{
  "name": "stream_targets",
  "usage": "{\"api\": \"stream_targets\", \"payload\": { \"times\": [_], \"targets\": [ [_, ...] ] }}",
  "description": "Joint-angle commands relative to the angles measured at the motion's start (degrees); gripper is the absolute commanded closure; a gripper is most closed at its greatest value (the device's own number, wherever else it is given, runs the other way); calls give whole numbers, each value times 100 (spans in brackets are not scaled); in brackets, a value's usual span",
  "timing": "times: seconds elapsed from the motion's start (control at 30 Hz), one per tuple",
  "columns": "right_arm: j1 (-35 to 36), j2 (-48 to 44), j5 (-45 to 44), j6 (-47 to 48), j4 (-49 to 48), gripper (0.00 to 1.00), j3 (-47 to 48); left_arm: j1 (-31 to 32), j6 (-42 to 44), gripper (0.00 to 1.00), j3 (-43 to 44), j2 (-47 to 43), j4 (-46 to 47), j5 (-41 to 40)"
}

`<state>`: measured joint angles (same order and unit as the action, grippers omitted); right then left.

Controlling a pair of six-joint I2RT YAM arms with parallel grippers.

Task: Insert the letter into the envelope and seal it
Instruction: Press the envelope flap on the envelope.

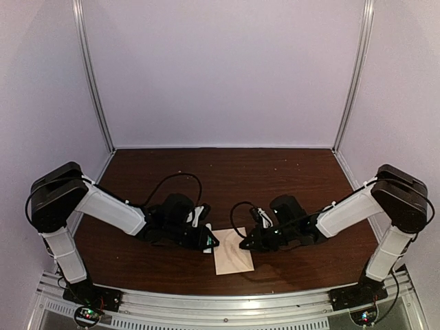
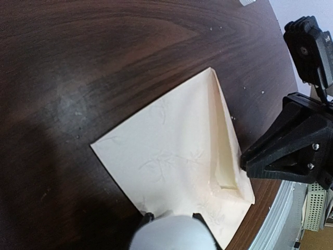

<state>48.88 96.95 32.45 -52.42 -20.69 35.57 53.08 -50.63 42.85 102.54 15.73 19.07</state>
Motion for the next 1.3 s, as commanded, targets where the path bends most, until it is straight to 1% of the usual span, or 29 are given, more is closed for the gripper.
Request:
{"api": "stream_targets", "payload": {
  "times": [0.0, 0.27, 0.43, 0.6, 0.97, 1.27],
  "targets": [
    [25, 404, 230, 51, -407, 91, 186, -26, 1, 100, 4, -156, 100, 0],
    [108, 951, 455, -143, -818, 92, 267, -26, -14, 100, -7, -139, 116, 15],
    [273, 1137, 496, -278, -964, 92, 318, -28, -3, 100, 34, -112, 97, 29],
    [288, 1220, 452, -490, -1205, 93, 303, -26, 2, 100, 39, -82, 97, 46],
    [288, 1521, 403, -565, -1229, 94, 593, -26, -17, 100, -13, -50, 128, 77],
    [336, 1486, 452, -372, -966, 94, 618, -26, -51, 100, -41, -50, 170, 43]
  ]
}}
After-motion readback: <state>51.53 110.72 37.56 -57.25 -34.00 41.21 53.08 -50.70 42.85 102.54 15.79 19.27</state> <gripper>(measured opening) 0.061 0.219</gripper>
